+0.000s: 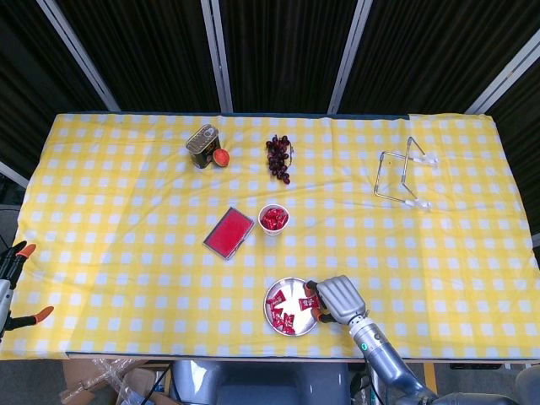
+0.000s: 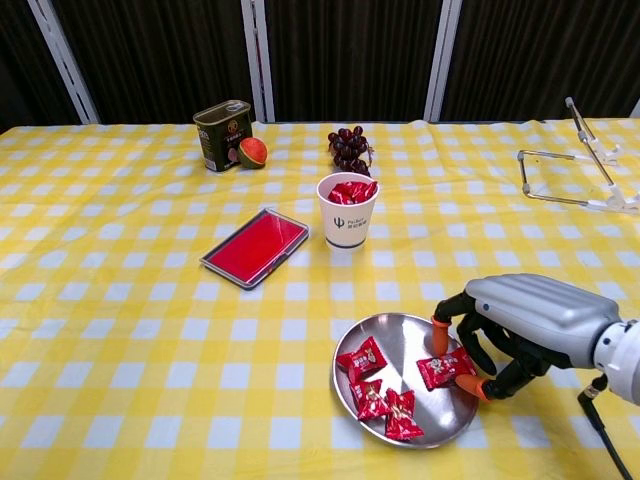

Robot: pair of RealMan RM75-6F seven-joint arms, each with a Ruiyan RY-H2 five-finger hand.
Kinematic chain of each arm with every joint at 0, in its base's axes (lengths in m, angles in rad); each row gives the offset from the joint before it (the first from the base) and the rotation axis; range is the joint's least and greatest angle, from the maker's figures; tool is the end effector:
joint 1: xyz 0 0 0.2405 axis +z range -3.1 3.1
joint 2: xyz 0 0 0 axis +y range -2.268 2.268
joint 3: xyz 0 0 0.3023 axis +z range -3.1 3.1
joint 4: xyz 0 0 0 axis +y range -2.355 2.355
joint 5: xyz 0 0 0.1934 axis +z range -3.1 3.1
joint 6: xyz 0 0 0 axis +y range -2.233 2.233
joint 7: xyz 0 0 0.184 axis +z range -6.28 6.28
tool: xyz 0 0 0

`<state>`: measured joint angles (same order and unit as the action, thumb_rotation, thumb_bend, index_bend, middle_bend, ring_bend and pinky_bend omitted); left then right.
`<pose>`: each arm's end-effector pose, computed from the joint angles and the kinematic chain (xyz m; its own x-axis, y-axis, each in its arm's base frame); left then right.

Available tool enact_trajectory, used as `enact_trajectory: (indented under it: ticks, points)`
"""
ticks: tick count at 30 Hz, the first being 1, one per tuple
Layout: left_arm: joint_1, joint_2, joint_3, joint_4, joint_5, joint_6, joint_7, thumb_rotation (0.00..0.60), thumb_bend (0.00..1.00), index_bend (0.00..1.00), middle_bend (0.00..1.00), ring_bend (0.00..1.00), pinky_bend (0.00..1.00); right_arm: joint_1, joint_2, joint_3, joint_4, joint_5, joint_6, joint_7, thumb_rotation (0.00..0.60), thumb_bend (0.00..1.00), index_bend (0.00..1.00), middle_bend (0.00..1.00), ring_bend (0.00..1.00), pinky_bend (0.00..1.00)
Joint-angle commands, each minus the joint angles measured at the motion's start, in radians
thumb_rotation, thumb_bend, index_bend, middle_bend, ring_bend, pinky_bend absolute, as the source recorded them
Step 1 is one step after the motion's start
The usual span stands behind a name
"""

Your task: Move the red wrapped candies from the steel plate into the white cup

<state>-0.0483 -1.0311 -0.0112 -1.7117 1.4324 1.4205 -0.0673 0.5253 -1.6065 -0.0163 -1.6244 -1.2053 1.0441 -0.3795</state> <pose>-0.3580 0.2002 0.2037 0.3093 0.1131 0.9442 0.9420 0.1000 -0.3205 -0.2161 -0.2915 -0.0625 0.3843 -0.4495 0.8064 -0.9067 -0.3480 0.2382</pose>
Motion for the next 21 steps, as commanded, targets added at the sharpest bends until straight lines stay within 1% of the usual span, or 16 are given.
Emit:
enact_trajectory:
  ticks: [1,5,11,17,21]
  points:
    - [0.000,0.000,0.000,0.000,0.000,0.000,0.000,0.600,0.03,0.00,0.00,0.00,0.00,-0.002,-0.001,-0.001,0.002,0.001,-0.005,0.001,0.600,0.39,0.51,0.69,0.79,0.91]
    - [0.001,0.000,0.000,0.000,0.001,0.000,-0.001,0.600,0.03,0.00,0.00,0.00,0.00,-0.006,0.000,-0.002,-0.002,-0.005,-0.008,0.008,0.600,0.40,0.58,0.69,0.79,0.91]
    - [0.001,0.000,0.001,-0.001,0.003,0.001,-0.002,0.600,0.03,0.00,0.00,0.00,0.00,-0.006,0.011,0.016,-0.037,-0.026,0.001,0.020,0.600,0.42,0.58,0.69,0.79,0.91]
    - [0.000,0.001,0.001,0.000,0.003,0.000,-0.007,0.600,0.03,0.00,0.00,0.00,0.00,0.009,0.033,0.068,-0.089,-0.020,0.015,0.012,0.600,0.42,0.59,0.69,0.79,0.91]
    - [-0.001,0.001,0.001,0.001,0.003,-0.002,-0.007,0.600,0.03,0.00,0.00,0.00,0.00,0.033,0.047,0.121,-0.117,0.007,0.016,-0.007,0.600,0.42,0.58,0.69,0.79,0.91]
